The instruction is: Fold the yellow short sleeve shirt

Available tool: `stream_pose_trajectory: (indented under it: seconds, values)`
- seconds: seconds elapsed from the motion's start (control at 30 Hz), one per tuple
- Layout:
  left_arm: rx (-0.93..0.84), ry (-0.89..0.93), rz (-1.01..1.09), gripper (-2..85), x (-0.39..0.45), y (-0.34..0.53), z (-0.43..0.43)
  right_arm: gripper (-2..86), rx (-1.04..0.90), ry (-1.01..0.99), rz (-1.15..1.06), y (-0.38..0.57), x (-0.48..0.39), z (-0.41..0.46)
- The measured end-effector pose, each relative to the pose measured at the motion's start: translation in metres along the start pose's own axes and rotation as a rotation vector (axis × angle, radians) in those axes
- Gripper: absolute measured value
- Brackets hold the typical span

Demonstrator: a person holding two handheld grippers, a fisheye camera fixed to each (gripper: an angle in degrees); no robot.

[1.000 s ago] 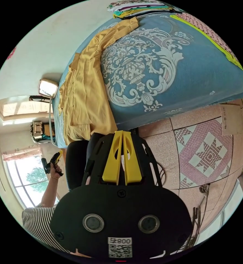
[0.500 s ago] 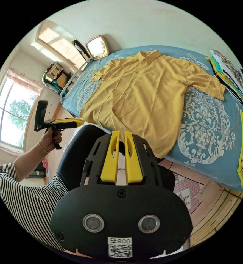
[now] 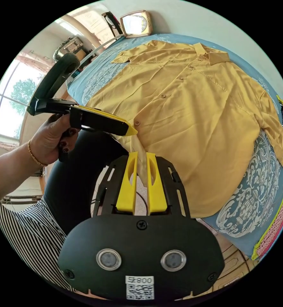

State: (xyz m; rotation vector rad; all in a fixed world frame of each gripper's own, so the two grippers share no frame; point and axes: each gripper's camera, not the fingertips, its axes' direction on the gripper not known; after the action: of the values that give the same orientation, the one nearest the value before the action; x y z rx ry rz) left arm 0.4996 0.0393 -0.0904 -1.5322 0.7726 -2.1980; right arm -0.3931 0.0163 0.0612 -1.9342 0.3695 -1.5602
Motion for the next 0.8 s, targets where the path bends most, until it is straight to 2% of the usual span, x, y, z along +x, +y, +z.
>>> stream_pose_trajectory:
  seconds: [0.23,0.5,0.6,0.67,0.8]
  values:
    - [-0.011,-0.003,-0.024,1.7,0.001,-0.037,0.007,1.0,-0.061,-0.076,0.026,-0.004,0.007,0.064]
    - [0.021,-0.061,-0.042,0.8,-0.004,-0.058,-0.008,-0.3,-0.099,-0.274,0.010,-0.007,0.002,0.126]
    - [0.020,-0.045,-0.056,0.5,-0.008,-0.067,-0.011,-0.3,-0.032,-0.282,0.033,0.002,0.009,0.122]
    - [0.016,-0.051,-0.031,0.5,-0.003,-0.076,-0.012,-0.2,0.059,-0.218,0.093,0.014,0.030,0.108]
    - [0.016,-0.051,-0.007,0.4,0.004,-0.088,-0.011,0.0,0.083,-0.207,0.132,0.018,0.059,0.117]
